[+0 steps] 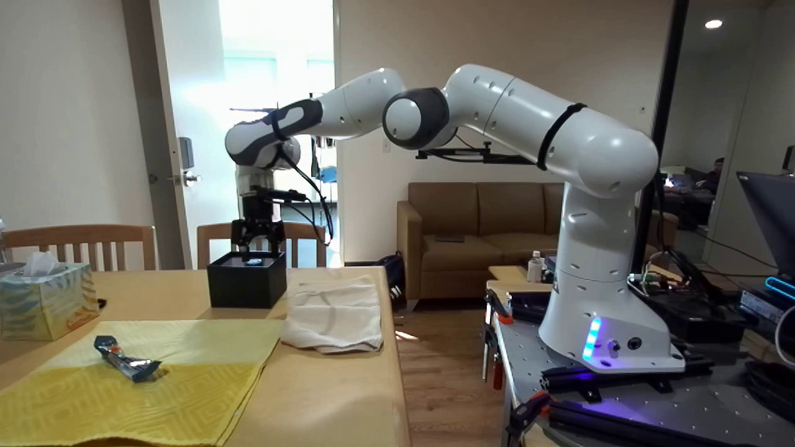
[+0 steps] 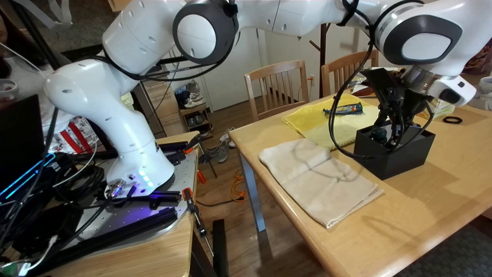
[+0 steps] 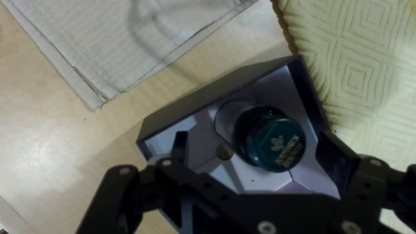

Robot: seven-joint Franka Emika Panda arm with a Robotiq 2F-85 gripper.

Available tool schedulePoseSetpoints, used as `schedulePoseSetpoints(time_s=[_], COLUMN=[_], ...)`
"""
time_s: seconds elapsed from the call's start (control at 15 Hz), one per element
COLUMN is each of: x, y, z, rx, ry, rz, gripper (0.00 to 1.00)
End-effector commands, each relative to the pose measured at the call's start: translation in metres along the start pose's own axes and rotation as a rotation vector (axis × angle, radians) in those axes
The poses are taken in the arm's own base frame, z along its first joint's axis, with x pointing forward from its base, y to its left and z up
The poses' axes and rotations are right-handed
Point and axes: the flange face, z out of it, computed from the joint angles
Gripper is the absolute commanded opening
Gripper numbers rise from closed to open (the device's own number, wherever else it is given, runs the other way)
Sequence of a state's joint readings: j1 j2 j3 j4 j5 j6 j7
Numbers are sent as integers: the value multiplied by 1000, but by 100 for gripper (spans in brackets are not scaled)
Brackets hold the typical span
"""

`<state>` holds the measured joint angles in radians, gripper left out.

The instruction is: Pick up the bottle from the black box and put it on the table.

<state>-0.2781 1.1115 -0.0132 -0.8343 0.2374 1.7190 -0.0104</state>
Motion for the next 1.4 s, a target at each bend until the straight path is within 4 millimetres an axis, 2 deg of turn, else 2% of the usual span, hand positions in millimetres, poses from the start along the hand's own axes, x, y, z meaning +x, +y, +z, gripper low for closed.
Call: schedulePoseSetpoints(time_s=[0.0,0.27,0.47,0.53,0.6,1.0,1.33], x=[-1,-2,-3,-5,0,-1,6], y=[-3,-12,-19,-25,-18,-25,-46], z=[-18,-35,-42,-41,-33,-32,-24], rx=[99,124,166,185,137,156,70], ry=[5,30,23,6,38,30,132], rz=[64,92,185,208,155,187,452], gripper=[100,100,100,100,100,100,100])
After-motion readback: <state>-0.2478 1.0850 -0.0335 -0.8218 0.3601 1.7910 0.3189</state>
